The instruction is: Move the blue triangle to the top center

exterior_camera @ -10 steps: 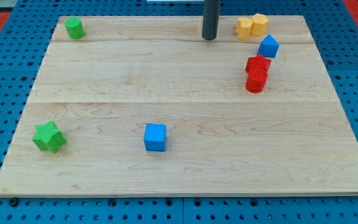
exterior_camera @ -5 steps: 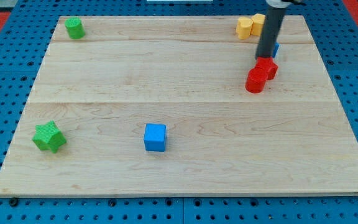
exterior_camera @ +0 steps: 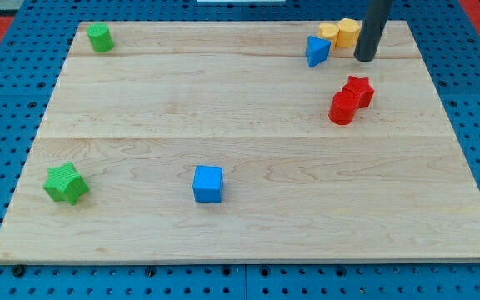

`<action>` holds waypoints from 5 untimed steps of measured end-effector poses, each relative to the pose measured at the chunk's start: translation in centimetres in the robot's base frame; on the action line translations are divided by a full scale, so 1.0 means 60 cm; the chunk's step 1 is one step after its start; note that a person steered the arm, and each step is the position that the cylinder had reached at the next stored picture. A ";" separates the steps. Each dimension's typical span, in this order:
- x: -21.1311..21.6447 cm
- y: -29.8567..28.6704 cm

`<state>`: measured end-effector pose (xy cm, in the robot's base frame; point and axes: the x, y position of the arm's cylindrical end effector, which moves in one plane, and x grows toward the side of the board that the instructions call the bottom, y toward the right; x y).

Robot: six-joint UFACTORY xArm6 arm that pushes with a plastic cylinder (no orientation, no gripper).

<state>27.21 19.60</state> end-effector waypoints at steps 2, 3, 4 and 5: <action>0.022 -0.250; 0.048 -0.302; -0.037 -0.361; -0.056 -0.347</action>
